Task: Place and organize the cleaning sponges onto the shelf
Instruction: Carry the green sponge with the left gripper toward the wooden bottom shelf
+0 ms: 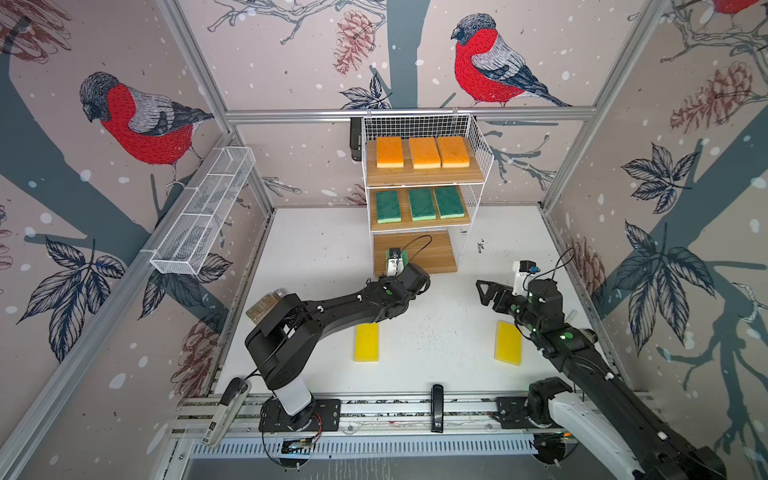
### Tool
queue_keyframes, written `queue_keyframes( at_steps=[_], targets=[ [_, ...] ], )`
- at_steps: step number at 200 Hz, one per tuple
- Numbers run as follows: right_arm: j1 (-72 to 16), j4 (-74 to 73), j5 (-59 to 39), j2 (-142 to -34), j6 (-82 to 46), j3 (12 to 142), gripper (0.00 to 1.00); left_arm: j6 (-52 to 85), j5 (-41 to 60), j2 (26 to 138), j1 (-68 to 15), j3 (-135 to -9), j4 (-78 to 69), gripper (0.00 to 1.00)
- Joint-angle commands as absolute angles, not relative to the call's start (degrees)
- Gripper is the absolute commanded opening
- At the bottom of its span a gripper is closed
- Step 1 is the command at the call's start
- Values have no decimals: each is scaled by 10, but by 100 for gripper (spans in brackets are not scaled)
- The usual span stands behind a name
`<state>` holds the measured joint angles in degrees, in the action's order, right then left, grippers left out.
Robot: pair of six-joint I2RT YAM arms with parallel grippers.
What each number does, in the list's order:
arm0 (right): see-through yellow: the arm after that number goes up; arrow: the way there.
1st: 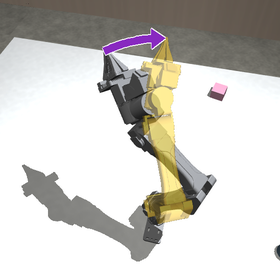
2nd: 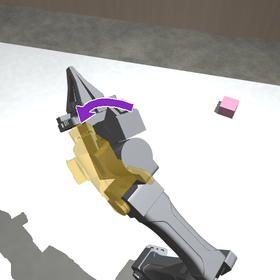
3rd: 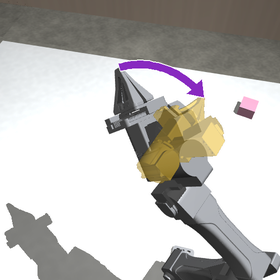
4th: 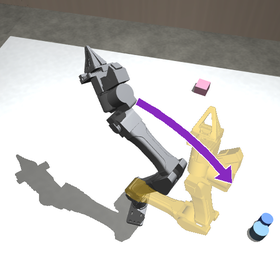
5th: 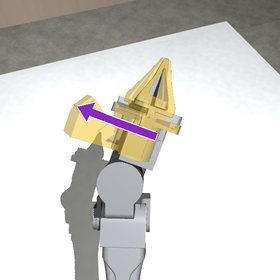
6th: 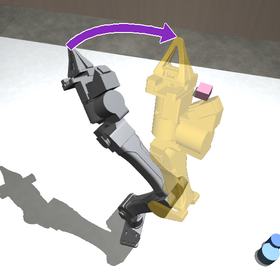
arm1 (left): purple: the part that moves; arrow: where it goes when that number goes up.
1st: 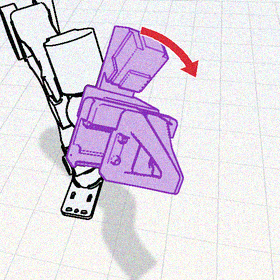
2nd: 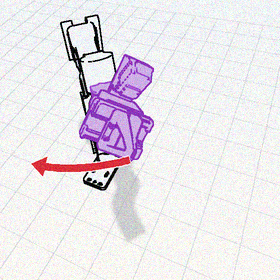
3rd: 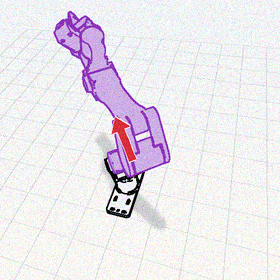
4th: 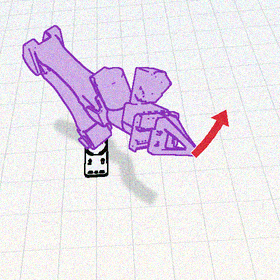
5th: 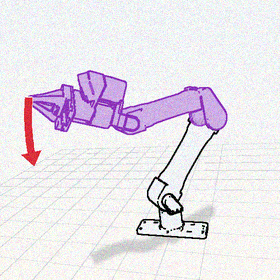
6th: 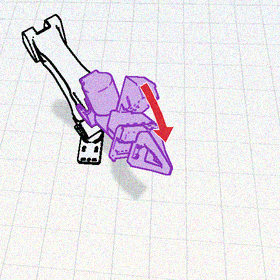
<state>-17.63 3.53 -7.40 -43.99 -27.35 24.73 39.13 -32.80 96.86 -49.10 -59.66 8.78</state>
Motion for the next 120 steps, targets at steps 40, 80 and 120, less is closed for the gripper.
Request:
queue_keyframes(
  at_steps=[40, 80, 120],
  targets=[
    [-176, 16, -78, -458, -287, 250, 100, 331, -310, 982, -462, -586, 5, 62],
    [-177, 14, -89, -477, -287, 254, 100, 305, -308, 1001, -449, -575, -37, 62],
    [-177, 14, -90, -487, -288, 259, 100, 266, -307, 1009, -445, -550, -95, 62]
  ],
)
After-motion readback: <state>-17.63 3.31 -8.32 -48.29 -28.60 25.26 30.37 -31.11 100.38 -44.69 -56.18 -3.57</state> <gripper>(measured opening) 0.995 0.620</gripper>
